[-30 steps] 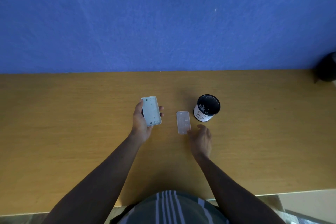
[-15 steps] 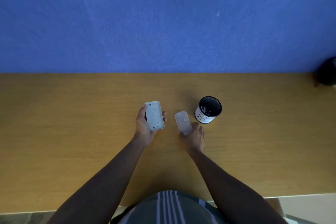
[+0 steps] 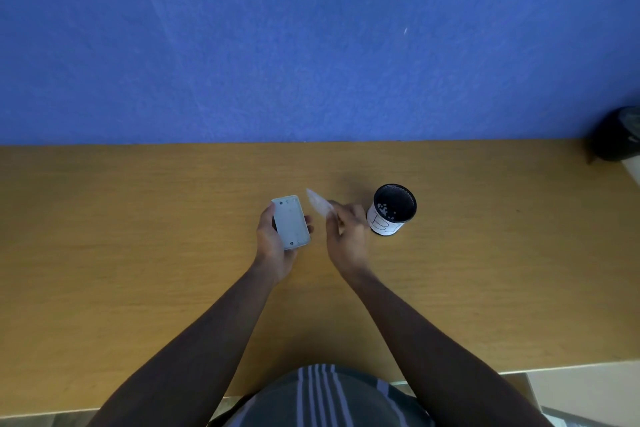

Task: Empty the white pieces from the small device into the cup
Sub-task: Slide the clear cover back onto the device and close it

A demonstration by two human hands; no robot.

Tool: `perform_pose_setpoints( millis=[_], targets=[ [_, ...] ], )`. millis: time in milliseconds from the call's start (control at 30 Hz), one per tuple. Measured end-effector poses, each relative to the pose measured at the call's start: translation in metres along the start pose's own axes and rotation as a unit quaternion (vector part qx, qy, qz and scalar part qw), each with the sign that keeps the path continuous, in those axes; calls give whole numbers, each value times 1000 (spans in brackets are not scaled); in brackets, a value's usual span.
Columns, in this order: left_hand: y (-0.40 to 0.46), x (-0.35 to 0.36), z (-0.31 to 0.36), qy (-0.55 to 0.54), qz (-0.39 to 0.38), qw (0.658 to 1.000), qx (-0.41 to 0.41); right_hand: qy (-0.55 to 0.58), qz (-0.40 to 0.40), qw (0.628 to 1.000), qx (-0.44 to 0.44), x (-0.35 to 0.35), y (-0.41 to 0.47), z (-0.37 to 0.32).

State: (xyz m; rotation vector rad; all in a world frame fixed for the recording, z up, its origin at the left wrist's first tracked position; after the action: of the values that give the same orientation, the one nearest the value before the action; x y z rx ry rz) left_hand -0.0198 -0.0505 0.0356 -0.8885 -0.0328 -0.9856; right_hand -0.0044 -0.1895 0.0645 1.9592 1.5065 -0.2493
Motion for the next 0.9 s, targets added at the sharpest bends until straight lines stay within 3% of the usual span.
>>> perform_pose_setpoints(
  millis=[200, 400, 900],
  targets=[
    [4, 3, -2, -30, 0, 999, -16, 12, -59, 984, -169, 6, -6, -27],
    [9, 3, -4, -45, 5, 998, -37, 3, -129, 975, -181, 10, -19, -26],
    [5, 7, 1, -40, -28, 996, -70, 27, -148, 968, -201, 9, -29, -24]
  ],
)
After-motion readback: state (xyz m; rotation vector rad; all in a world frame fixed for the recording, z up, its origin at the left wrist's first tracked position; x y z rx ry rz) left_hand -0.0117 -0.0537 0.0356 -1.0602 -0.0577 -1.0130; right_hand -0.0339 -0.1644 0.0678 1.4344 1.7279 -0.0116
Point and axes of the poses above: each hand's wrist, its own y-axis towards the middle knuckle, its own x-axis out of the palm, z = x × y, the point moved 2 cm from there along y, towards the middle knuckle, and after that the axes turned 9 degrees about z, right-handed, at the moved point
